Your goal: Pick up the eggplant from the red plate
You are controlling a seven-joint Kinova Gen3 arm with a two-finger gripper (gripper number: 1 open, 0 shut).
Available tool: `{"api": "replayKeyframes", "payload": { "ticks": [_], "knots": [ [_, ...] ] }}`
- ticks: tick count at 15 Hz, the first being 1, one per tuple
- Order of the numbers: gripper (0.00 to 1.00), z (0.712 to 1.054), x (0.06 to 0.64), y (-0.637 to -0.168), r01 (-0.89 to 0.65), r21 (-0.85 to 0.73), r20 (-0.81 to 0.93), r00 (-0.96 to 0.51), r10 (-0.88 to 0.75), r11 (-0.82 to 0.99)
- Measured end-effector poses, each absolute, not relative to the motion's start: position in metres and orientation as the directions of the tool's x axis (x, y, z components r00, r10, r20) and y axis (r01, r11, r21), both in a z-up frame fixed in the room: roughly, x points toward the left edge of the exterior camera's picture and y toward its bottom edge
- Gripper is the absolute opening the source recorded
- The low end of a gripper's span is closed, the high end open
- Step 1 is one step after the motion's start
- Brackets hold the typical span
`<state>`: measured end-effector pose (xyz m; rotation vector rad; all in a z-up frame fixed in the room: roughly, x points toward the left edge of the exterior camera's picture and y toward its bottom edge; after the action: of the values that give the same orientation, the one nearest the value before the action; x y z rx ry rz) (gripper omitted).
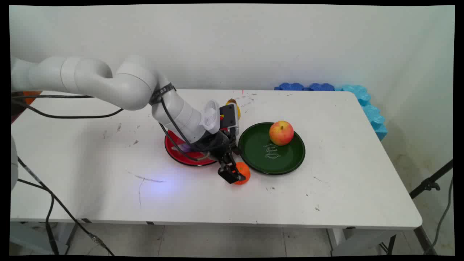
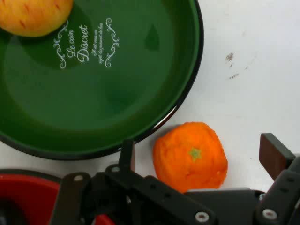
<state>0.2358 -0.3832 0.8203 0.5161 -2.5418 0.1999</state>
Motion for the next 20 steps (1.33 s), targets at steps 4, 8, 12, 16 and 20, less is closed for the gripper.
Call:
{"api": "replayKeyframes", "payload": {
  "ticks": [4, 8, 12, 16, 20],
  "knots": [
    [1.0, 0.851, 0.239, -0.387, -0.401, -0.044, 0.547, -0.776, -0.314, 0.915],
    [1.0, 0.902, 0.253, -0.398, -0.398, -0.062, 0.558, -0.774, -0.299, 0.915],
    [1.0, 0.94, 0.276, -0.411, -0.414, -0.08, 0.549, -0.778, -0.307, 0.907],
    [1.0, 0.951, 0.298, -0.424, -0.455, -0.088, 0.52, -0.78, -0.349, 0.886],
    [1.0, 0.94, 0.316, -0.436, -0.494, -0.088, 0.483, -0.781, -0.397, 0.865]
  ]
}}
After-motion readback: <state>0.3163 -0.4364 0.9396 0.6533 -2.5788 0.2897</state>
